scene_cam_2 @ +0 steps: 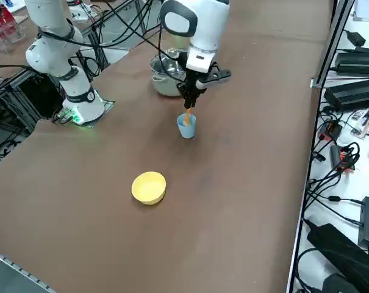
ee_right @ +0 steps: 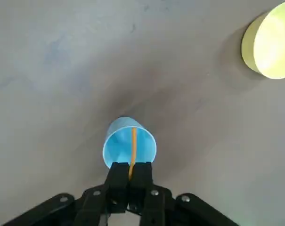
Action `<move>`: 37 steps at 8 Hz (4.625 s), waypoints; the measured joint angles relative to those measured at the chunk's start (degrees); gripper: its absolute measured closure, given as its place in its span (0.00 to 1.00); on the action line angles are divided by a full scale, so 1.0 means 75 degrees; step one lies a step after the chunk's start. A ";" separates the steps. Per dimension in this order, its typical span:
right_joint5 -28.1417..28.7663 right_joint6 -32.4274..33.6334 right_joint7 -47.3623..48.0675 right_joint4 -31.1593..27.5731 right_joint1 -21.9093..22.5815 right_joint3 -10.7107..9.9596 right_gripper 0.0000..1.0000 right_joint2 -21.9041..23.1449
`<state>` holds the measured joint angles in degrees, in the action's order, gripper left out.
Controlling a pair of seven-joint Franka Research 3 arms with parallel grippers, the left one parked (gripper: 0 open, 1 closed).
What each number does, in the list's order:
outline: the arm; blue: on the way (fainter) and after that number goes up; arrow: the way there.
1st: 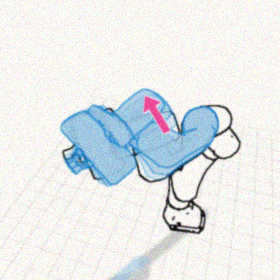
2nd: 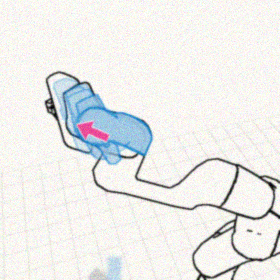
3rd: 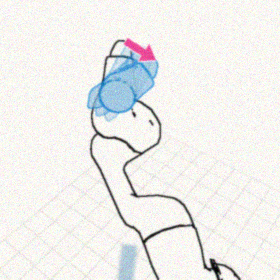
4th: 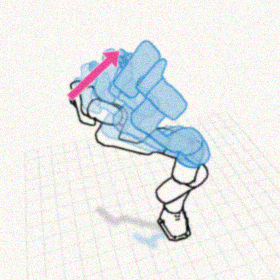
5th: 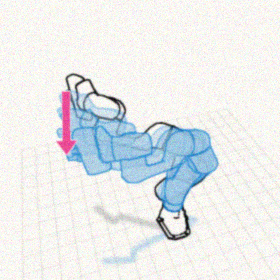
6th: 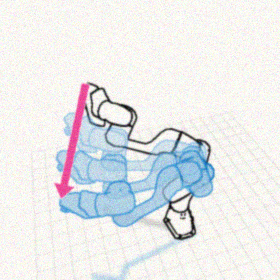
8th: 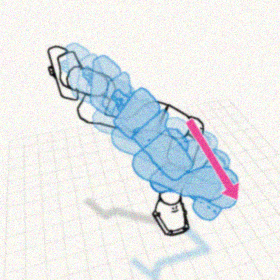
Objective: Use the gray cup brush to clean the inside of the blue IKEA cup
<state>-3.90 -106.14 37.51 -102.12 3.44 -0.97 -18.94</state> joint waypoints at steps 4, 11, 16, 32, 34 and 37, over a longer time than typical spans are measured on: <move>0.0024 -0.0001 0.0049 0.0233 0.0143 0.0077 0.96 -0.0139; 0.0207 0.0450 0.0329 0.0236 0.0415 0.0096 0.96 -0.0135; 0.0198 0.0752 0.0296 0.0151 0.0234 -0.0029 0.96 -0.0119; 0.0081 0.1159 -0.0694 0.0754 -0.0122 -0.0087 0.96 0.0321; -0.0603 0.1464 -0.1777 0.0749 -0.0538 -0.0225 0.96 0.0640; -0.2411 0.1156 -0.2538 0.0383 -0.0964 -0.0248 0.96 0.0559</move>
<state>-21.98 -97.48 18.48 -99.25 -3.79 -2.83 -14.75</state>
